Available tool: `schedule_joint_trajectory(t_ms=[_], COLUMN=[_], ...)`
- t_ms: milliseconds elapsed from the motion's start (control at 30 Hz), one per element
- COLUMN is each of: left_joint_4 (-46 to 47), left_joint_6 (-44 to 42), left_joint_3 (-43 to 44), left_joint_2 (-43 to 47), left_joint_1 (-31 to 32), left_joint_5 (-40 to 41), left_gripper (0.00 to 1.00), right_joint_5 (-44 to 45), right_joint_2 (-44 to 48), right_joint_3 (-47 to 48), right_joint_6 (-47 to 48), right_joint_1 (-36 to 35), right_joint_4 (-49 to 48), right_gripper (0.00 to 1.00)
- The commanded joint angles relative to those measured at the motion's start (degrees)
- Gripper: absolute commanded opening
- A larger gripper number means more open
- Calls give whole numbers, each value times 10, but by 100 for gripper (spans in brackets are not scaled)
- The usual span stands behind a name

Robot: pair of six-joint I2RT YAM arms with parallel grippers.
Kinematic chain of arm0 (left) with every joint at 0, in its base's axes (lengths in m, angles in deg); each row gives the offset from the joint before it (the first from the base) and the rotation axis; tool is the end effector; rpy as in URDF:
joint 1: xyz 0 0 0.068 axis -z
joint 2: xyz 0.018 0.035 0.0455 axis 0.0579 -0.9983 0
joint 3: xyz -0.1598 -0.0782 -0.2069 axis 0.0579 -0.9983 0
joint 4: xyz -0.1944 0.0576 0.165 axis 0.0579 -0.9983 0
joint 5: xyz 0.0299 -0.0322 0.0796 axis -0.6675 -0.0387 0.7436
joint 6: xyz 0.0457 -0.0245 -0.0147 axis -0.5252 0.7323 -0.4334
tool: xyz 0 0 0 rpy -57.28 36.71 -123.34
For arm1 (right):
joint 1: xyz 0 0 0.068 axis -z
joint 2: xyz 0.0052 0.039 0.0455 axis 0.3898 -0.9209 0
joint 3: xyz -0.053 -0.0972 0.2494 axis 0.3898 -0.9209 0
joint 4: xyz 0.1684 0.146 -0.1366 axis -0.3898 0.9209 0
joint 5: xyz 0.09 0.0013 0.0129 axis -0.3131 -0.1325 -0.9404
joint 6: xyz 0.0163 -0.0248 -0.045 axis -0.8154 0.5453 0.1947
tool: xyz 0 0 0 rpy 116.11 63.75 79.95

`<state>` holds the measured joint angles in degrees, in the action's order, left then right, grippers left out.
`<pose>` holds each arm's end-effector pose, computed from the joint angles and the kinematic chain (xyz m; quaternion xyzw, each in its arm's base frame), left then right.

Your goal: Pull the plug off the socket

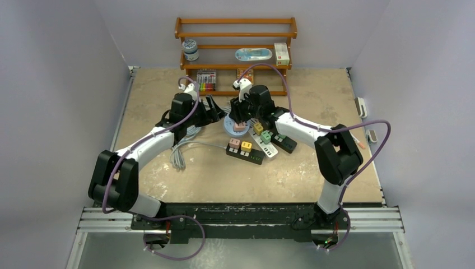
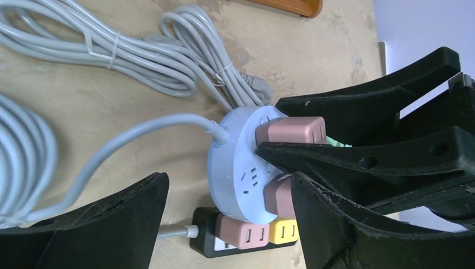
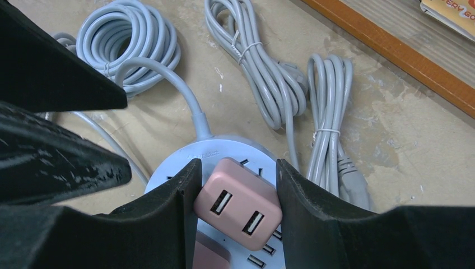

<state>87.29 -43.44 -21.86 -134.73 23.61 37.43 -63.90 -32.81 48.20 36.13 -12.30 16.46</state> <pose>0.3029 -0.1200 0.2501 -0.0867 0.8467 -0.3358 0.4034 0.3439 0.2496 0.2556 -0.2613 0.7800 0.2506 0.5105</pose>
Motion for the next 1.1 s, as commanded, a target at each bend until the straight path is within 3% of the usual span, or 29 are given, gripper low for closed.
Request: schedule_joint_trajectory(t_ms=[0, 300, 433, 500, 533, 600, 633, 933, 1067], left_joint_4=[71, 131, 283, 345, 372, 411, 408, 326, 291], left_joint_6=[50, 90, 164, 199, 210, 222, 223, 182, 164], left_joint_3=[-16, -49, -99, -121, -130, -144, -144, -148, -137], left_joint_2=[-20, -68, -96, -111, -116, -123, -125, -93, -85], left_joint_1=[7, 28, 29, 29, 29, 29, 29, 28, 28], left_joint_5=[-56, -25, -50, -47, -44, -39, -35, 57, 77], left_gripper=[79, 78, 77, 72, 61, 8, 0, 0, 0], right_joint_5=[-11, -52, -63, -79, -89, -101, -105, -53, -96], right_joint_2=[39, 45, 54, 60, 63, 70, 73, 106, 135], right_joint_3=[43, 62, 56, 49, 46, 40, 37, 29, 7], right_joint_6=[-16, -28, -29, -29, -30, -33, -33, -26, -44], right_joint_1=[6, 7, 7, 7, 7, 6, 7, 6, 9], right_joint_4=[-58, -66, -67, -67, -66, -67, -66, -61, -89], right_gripper=[0, 0, 0, 0, 0, 0, 0, 0, 0])
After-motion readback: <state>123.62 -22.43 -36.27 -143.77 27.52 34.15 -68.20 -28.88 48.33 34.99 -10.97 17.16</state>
